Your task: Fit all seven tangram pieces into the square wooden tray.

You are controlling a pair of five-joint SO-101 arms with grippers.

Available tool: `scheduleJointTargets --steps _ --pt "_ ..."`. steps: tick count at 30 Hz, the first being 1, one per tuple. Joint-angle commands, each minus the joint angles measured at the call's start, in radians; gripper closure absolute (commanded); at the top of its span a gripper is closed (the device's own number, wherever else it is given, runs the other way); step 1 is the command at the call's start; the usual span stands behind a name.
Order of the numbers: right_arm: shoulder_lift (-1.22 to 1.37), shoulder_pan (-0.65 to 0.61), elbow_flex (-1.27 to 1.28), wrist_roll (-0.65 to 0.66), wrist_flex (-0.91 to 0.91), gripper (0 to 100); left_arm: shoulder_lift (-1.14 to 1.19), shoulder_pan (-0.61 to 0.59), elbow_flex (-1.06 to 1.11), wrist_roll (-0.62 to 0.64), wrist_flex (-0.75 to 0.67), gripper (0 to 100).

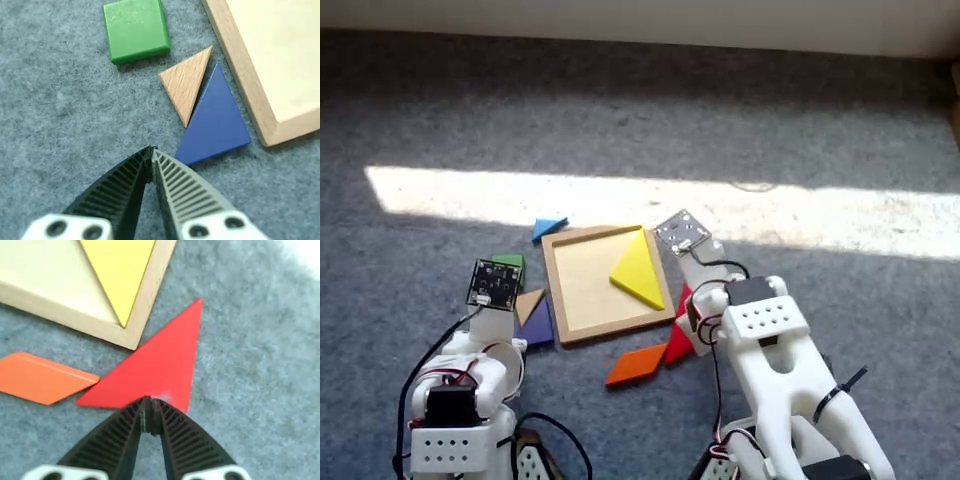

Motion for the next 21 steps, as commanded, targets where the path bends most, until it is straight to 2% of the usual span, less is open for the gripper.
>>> scheduleJointTargets --steps 1,8,15,18,21 --pt "-0.015 0.001 -0.127 -0.049 0.148 99.4 -0.048 -0.008 0.019 -0.003 0.006 99" --pt "-0.015 0.005 -0.188 -0.063 0.389 99.4 -0.048 -0.008 0.019 -0.003 0.006 99" --pt "-0.015 0.025 -0.186 -0.08 0.401 99.2 -0.048 -0.008 0.019 -0.003 0.006 99" --pt "-0.01 0.021 -0.186 -0.192 0.341 98.8 -0.048 -0.008 0.019 -0.003 0.006 99" --pt "-0.004 0.019 -0.179 -0.42 0.225 90.9 -0.048 -0.008 0.019 -0.003 0.006 99"
